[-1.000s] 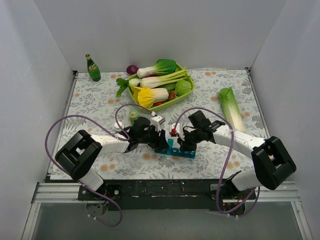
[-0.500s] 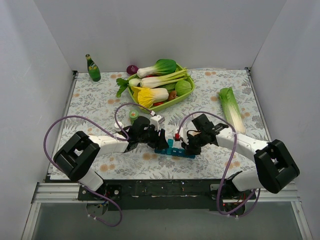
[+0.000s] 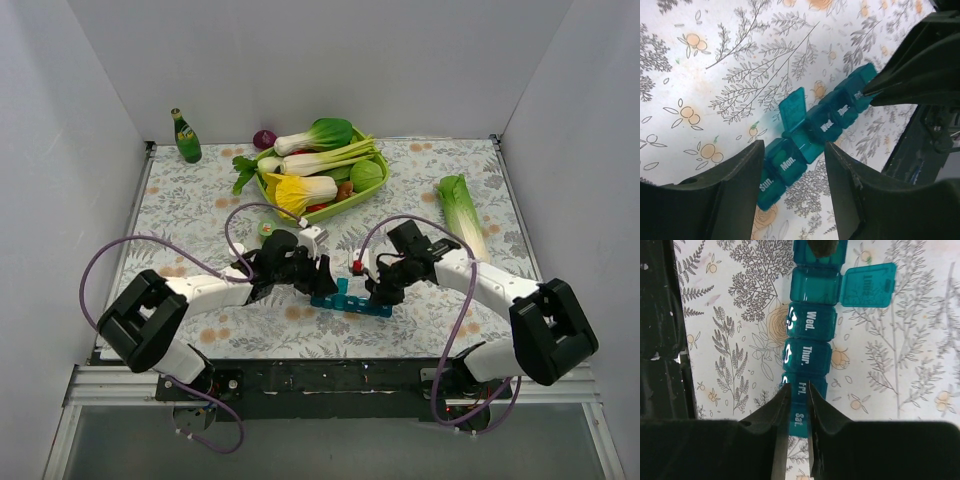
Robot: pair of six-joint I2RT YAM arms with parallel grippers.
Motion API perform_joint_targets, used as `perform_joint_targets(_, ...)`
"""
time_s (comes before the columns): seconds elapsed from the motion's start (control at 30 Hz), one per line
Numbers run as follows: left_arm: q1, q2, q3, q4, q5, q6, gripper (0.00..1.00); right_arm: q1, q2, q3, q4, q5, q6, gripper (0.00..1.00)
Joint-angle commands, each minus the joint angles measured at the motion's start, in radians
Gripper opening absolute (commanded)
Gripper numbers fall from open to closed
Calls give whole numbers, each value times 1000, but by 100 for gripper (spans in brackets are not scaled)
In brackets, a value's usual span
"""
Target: Sort the pills into containers
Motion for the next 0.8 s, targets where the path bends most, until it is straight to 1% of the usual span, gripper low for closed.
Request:
perform_joint_targets(0.0, 14, -173, 35, -46, -47, 8, 54, -35, -97, 96, -76, -62, -53, 30)
perform_joint_targets(0.03, 18, -212, 34, -60, -56, 4, 56, -40, -113, 97, -62, -62, -46, 35)
perform_joint_targets(0.07, 26, -280, 32, -92, -73, -2, 65, -46, -145, 93, -43, -64, -17, 48)
perform_joint_targets(0.13, 49, -359, 32, -159, -143, -25, 76, -63, -176, 76, 28, -70, 6, 66)
perform_joint_targets(0.17, 60, -434, 34, -187, -172, -33, 88, -71, -197, 53, 53, -70, 31, 81)
perform_joint_targets(0.2, 84, -469, 37, -225, -241, -44, 94, -84, -203, 41, 89, -73, 42, 86)
perform_joint_targets(0.23, 96, -502, 32, -282, -276, -53, 98, -97, -213, 27, 105, -79, 51, 89)
perform_joint_targets(0.27, 112, -541, 27, -311, -315, -71, 98, -112, -216, 10, 109, -114, 54, 91)
perform_joint_targets(0.33, 177, -632, 9, -395, -393, -90, 98, -158, -217, -2, 113, -154, 60, 92)
perform_joint_targets(0.37, 205, -654, 3, -423, -433, -114, 98, -175, -220, -10, 114, -209, 62, 92)
perform_joint_targets(0.4, 263, -687, -5, -449, -453, -125, 98, -213, -222, -28, 120, -232, 66, 92)
perform_joint_targets(0.47, 326, -701, -20, -505, -484, -151, 98, -238, -233, -38, 128, -259, 62, 92)
perform_joint_targets(0.5, 392, -695, -26, -517, -484, -165, 98, -255, -237, -41, 126, -259, 59, 92)
perform_joint_targets(0.6, 499, -662, -58, -517, -459, -214, 98, -275, -248, -53, 133, -288, 57, 92)
perform_joint_targets(0.7, 538, -589, -92, -461, -464, -245, 98, -287, -251, -59, 128, -299, 54, 92)
perform_joint_targets(0.77, 540, -533, -100, -404, -464, -248, 98, -290, -252, -59, 125, -306, 54, 91)
